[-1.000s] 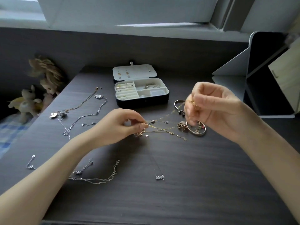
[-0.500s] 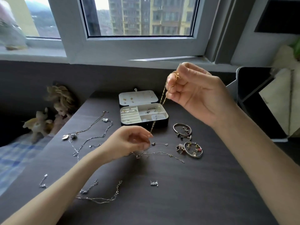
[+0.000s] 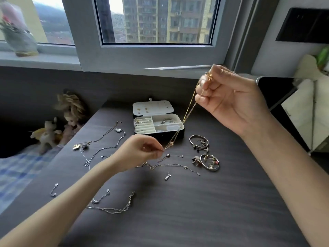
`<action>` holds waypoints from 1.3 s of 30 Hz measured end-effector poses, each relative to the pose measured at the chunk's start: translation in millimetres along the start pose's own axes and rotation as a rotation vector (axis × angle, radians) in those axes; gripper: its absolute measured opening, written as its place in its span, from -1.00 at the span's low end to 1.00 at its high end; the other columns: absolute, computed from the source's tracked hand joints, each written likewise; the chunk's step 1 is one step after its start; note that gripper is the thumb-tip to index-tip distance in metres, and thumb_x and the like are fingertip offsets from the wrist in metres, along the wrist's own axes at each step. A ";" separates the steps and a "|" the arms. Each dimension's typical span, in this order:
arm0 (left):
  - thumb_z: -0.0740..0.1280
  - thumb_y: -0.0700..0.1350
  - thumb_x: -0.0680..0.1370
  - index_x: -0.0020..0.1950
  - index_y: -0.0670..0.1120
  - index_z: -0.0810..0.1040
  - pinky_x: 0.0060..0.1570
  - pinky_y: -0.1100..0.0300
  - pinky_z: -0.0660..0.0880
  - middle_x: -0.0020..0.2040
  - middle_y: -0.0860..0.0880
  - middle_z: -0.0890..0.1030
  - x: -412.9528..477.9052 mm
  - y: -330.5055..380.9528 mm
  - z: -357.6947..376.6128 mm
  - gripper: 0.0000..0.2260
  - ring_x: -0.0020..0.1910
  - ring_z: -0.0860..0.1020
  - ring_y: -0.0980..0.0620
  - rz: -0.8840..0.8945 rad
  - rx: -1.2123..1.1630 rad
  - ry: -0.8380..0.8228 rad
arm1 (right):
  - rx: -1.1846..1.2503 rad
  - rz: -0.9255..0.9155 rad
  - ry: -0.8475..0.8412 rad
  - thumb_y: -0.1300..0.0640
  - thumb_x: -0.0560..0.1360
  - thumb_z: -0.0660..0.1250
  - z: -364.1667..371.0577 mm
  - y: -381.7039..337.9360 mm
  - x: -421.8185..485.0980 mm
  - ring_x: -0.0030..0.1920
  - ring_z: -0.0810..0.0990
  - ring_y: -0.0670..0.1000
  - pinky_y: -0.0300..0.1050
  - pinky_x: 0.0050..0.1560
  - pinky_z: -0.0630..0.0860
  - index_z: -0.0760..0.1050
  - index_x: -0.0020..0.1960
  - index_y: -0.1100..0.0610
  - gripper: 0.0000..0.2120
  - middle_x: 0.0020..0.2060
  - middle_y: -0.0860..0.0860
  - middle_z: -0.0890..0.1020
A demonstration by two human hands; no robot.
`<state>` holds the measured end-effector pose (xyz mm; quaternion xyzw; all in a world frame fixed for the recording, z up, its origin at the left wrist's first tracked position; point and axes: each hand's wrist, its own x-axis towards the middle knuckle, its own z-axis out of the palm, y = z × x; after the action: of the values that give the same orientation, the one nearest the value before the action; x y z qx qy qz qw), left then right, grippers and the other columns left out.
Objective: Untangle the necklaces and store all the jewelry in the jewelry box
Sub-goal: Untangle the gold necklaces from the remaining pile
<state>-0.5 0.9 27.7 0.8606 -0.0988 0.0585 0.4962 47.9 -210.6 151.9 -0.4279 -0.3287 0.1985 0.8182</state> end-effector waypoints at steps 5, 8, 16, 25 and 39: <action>0.40 -0.31 0.46 -0.19 -0.13 0.61 -0.14 0.33 0.51 -0.30 0.00 0.62 -3.9 1.9 -1.3 -0.90 -0.27 0.56 0.13 -0.050 -0.233 0.075 | -0.073 0.058 0.004 0.19 0.33 0.37 -10.5 4.4 -16.2 -0.45 0.41 -0.04 -0.22 -0.42 0.40 0.44 -0.36 0.13 -0.85 -0.46 0.04 0.51; 0.39 -0.32 0.48 -0.17 -0.17 0.59 -0.09 0.30 0.50 -0.27 0.00 0.61 -6.5 1.0 -4.3 -0.92 -0.24 0.56 0.11 -0.053 -0.332 0.096 | -0.164 0.148 -0.051 0.11 0.24 0.49 -25.0 10.3 -35.0 -0.47 0.39 -0.03 -0.23 -0.44 0.40 0.44 -0.36 0.13 -0.78 -0.47 0.04 0.49; 0.29 -0.29 0.41 -0.15 -0.26 0.50 -0.07 0.16 0.54 -0.19 -0.18 0.64 -13.8 0.9 -4.5 -0.95 -0.14 0.62 -0.10 -0.019 -0.572 -0.020 | -0.522 0.563 -0.119 0.19 0.30 0.47 -47.3 35.9 -89.0 -0.47 0.47 0.03 -0.18 -0.45 0.46 0.43 -0.35 0.16 -0.79 -0.46 0.13 0.53; 0.25 -0.22 0.47 -0.11 -0.18 0.42 -0.17 0.07 0.57 -0.30 -0.16 0.60 -16.5 -2.0 8.1 -0.96 -0.25 0.59 -0.16 -0.077 -0.547 -0.116 | -1.102 0.744 -0.149 0.20 0.43 0.41 -35.4 64.4 -94.3 -0.47 0.49 -0.06 -0.22 -0.47 0.41 0.39 -0.32 0.16 -0.76 -0.44 0.02 0.59; 0.27 -0.13 0.48 -0.10 -0.14 0.45 -0.33 0.07 0.53 -0.29 -0.08 0.58 -2.6 13.2 16.6 -0.92 -0.32 0.55 -0.13 -0.101 -0.473 -0.221 | -0.677 0.453 0.152 0.39 0.42 0.39 -6.2 105.9 -62.0 -0.06 0.67 -0.04 -0.15 0.04 0.59 0.44 0.25 0.15 -0.56 -0.07 0.05 0.67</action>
<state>-6.0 -19.6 30.0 0.7258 -0.1202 -0.0854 0.6720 3.9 -192.9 38.5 -0.7478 -0.2116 0.2220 0.5888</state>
